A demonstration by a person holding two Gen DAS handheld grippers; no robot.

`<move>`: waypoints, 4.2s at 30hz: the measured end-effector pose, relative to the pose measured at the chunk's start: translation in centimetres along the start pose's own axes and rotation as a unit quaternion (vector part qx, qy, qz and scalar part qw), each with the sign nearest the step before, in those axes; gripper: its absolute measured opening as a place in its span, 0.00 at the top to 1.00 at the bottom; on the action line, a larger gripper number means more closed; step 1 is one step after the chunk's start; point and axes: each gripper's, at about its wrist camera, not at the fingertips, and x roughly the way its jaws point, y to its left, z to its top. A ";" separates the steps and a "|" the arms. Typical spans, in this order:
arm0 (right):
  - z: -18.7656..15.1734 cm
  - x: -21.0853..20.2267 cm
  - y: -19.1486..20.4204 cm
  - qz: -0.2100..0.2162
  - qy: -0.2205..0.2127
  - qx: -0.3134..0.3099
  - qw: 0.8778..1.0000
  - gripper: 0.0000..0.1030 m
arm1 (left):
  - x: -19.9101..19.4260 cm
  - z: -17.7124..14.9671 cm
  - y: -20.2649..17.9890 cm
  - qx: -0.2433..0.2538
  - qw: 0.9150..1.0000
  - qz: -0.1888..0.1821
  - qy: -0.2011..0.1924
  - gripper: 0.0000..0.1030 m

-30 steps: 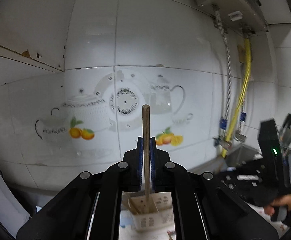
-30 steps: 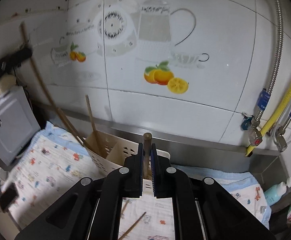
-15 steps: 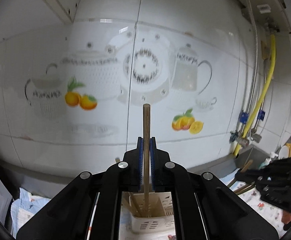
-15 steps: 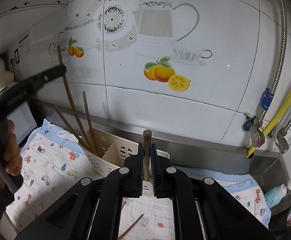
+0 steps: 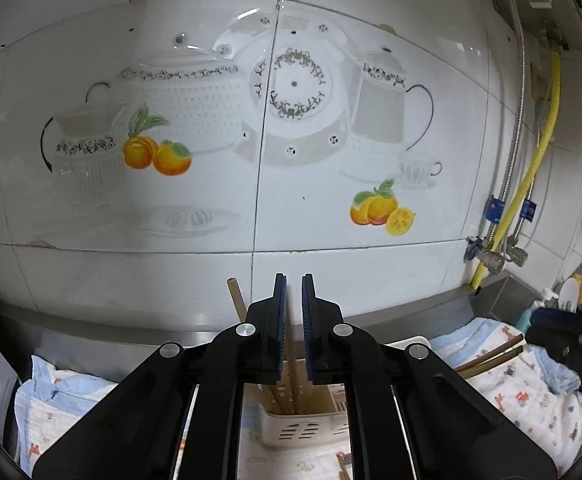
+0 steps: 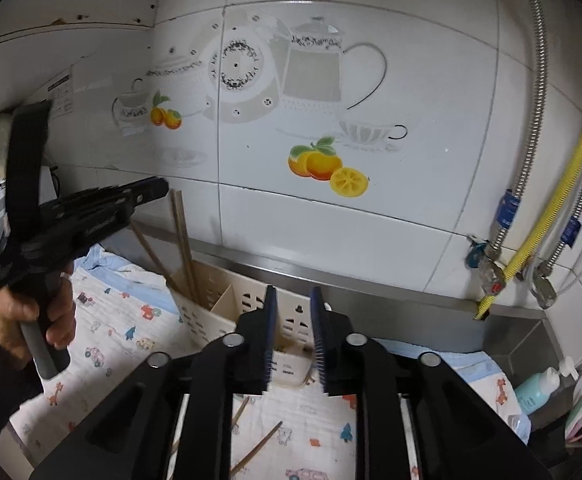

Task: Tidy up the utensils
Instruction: 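Lower both chopsticks into the cream holder and open both tools, then lower the left tool onto a chopstick while the right tool lowers onto another, then lift the left tool's chopstick upright over the holder while the right tool carries its chopstick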

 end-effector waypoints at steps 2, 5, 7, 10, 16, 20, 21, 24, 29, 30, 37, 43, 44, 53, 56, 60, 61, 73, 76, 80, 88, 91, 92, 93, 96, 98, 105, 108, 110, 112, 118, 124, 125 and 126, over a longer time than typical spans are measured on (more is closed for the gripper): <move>-1.0 -0.7 0.2 0.004 0.003 0.003 1.000 0.82 | -0.5 0.1 0.0 0.000 1.000 -0.001 -0.001 0.93; -3.1 -1.7 0.8 0.004 0.013 0.008 1.000 0.82 | -2.0 0.3 -0.2 0.008 1.000 0.003 -0.004 0.92; -4.8 -2.1 1.1 0.005 0.025 0.016 1.000 0.82 | -3.3 0.2 -0.2 0.010 1.000 0.005 -0.005 0.91; -8.2 -2.4 1.9 0.004 0.048 0.032 0.998 0.82 | -5.6 -0.4 0.1 0.011 1.000 0.012 -0.005 0.90; -16.3 -2.0 4.7 0.019 0.098 0.084 0.991 0.82 | -9.8 -3.7 1.2 -0.003 1.000 0.017 0.011 0.79; -20.8 -1.4 7.0 0.028 0.126 0.126 0.984 0.83 | -11.8 -7.0 1.7 0.001 0.999 0.027 0.037 0.79; -21.5 -1.3 7.4 0.026 0.130 0.131 0.982 0.83 | -12.6 -8.1 2.0 -0.004 0.999 0.023 0.044 0.79; -23.6 -0.7 8.4 0.034 0.137 0.167 0.976 0.85 | -14.1 -10.3 2.5 -0.003 0.998 0.035 0.051 0.78; -25.0 0.2 9.7 0.033 0.140 0.199 0.970 0.89 | -16.1 -14.4 4.4 -0.025 0.996 0.048 0.071 0.78; -25.0 0.3 9.9 0.028 0.138 0.203 0.969 0.89 | -16.4 -15.1 4.9 -0.036 0.995 0.049 0.075 0.78; -25.1 1.2 10.7 -0.008 0.144 0.188 0.971 0.89 | -17.2 -18.8 6.7 -0.065 0.991 0.055 0.103 0.78; -25.3 1.5 10.7 -0.016 0.151 0.189 0.970 0.89 | -17.5 -20.7 7.1 -0.077 0.988 0.050 0.121 0.78; -25.3 1.5 10.8 -0.017 0.153 0.188 0.970 0.89 | -17.5 -20.9 7.1 -0.078 0.988 0.049 0.123 0.78; -25.2 1.9 12.1 -0.046 0.161 0.138 0.976 0.90 | -17.2 -23.0 5.7 -0.075 0.985 0.036 0.148 0.78; -25.3 1.6 11.6 -0.046 0.159 0.141 0.976 0.91 | -17.0 -23.7 4.9 -0.071 0.984 0.027 0.158 0.78; -25.7 1.3 11.0 -0.047 0.157 0.144 0.976 0.92 | -16.5 -24.6 3.1 -0.068 0.982 0.004 0.174 0.78; -25.9 1.1 10.6 -0.048 0.155 0.147 0.976 0.93 | -16.3 -24.9 2.2 -0.063 0.982 -0.006 0.180 0.78; -27.1 -0.5 8.4 -0.034 0.144 0.154 0.977 0.94 | -13.1 -27.7 -3.8 -0.060 0.968 -0.076 0.230 0.75; -27.4 -0.7 8.0 -0.026 0.143 0.157 0.977 0.94 | -12.2 -28.0 -4.7 -0.054 0.968 -0.074 0.235 0.75; -27.6 -0.8 7.8 -0.018 0.138 0.155 0.978 0.94 | -11.1 -28.1 -5.2 -0.049 0.967 -0.063 0.240 0.75; -27.9 -1.0 7.5 -0.004 0.131 0.161 0.978 0.93 | -9.6 -28.3 -5.5 -0.052 0.965 -0.048 0.251 0.77; -27.9 -1.0 7.5 0.000 0.129 0.160 0.979 0.93 | -9.2 -28.5 -5.4 -0.054 0.964 -0.045 0.256 0.77; -27.9 -1.0 7.5 0.000 0.129 0.160 0.979 0.93 | -9.2 -28.6 -5.5 -0.054 0.965 -0.044 0.254 0.77; -28.0 -1.0 7.5 0.001 0.128 0.159 0.979 0.93 | -9.2 -28.6 -5.6 -0.053 0.965 -0.042 0.254 0.77; -28.0 -1.0 7.6 -0.001 0.127 0.155 0.980 0.93 | -9.0 -28.7 -6.0 -0.041 0.966 -0.031 0.254 0.79; -28.0 -1.0 7.6 -0.001 0.127 0.155 0.980 0.92 | -8.9 -28.7 -6.1 -0.031 0.966 -0.020 0.254 0.86; -27.7 -1.3 7.6 0.001 0.125 0.152 0.980 0.94 | -9.3 -28.0 -5.2 -0.033 0.966 -0.022 0.257 0.94; -27.1 -2.4 7.4 -0.004 0.111 0.148 0.983 0.94 | -10.3 -27.1 -5.0 -0.029 0.969 -0.026 0.243 0.94; -26.3 -3.3 7.3 -0.008 0.099 0.141 0.985 0.94 | -11.2 -26.0 -4.8 -0.027 0.973 -0.030 0.226 0.94; -25.0 -4.5 7.2 -0.011 0.082 0.131 0.988 0.94 | -12.2 -24.7 -4.6 -0.017 0.977 -0.034 0.208 0.94; -20.6 -7.1 6.7 -0.002 0.036 0.098 0.995 0.94 | -13.8 -20.5 -3.9 -0.004 0.987 -0.045 0.154 0.94; -14.8 -7.5 5.2 0.039 0.020 0.081 0.996 0.93 | -13.3 -17.3 -3.5 0.010 0.989 -0.059 0.132 0.94; -14.1 -7.4 5.1 0.043 0.018 0.078 0.996 0.93 | -13.1 -16.9 -3.6 0.014 0.990 -0.059 0.130 0.94; -13.0 -7.4 4.8 0.051 0.019 0.073 0.996 0.93 | -12.9 -16.3 -3.6 0.020 0.990 -0.057 0.128 0.94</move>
